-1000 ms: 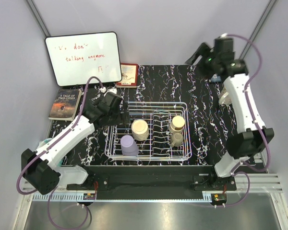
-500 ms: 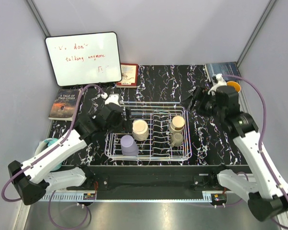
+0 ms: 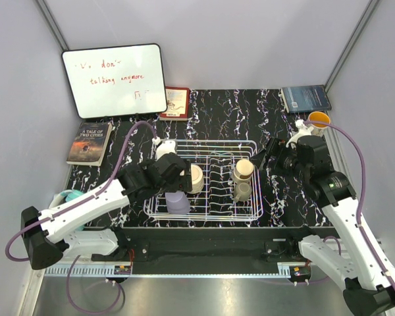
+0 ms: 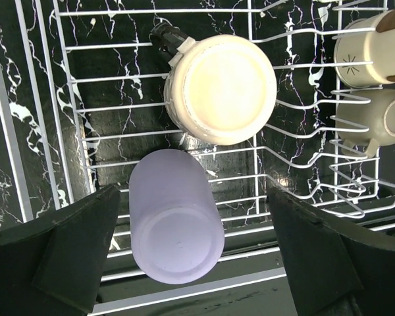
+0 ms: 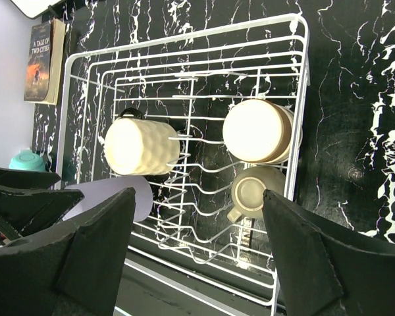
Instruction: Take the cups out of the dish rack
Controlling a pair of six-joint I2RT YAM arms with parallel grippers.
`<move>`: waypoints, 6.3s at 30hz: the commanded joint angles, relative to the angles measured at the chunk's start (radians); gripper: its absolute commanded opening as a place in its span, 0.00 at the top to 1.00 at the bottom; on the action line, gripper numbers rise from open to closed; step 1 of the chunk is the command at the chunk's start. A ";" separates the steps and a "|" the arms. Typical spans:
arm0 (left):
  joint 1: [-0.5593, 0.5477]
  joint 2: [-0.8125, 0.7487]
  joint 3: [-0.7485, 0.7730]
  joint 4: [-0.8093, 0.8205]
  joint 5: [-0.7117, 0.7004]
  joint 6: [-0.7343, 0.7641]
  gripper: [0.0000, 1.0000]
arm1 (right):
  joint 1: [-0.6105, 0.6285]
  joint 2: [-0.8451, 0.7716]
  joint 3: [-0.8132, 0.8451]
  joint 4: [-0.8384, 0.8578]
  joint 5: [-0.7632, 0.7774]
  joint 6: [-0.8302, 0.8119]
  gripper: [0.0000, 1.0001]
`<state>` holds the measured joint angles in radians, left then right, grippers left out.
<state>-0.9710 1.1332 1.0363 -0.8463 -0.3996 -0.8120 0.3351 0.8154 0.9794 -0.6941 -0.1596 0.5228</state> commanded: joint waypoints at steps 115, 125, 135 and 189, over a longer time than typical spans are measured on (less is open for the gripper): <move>0.393 0.066 -0.312 1.767 1.002 -0.515 1.00 | 0.042 -0.006 -0.030 0.607 -0.484 0.331 0.27; 0.367 0.151 -0.297 1.843 1.088 -0.584 1.00 | 0.044 0.062 -0.074 0.813 -0.592 0.430 0.50; 0.368 0.143 -0.231 1.604 1.113 -0.443 0.65 | 0.042 0.050 -0.036 0.713 -0.554 0.343 1.00; 0.445 0.165 0.002 0.118 0.458 0.036 0.09 | -0.166 1.732 1.762 -0.610 0.456 0.115 1.00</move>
<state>-0.5270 1.2915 0.9981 -0.7364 0.0570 -0.8070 0.1894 2.4805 2.7117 -1.2625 0.3489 0.6044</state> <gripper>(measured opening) 0.917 0.147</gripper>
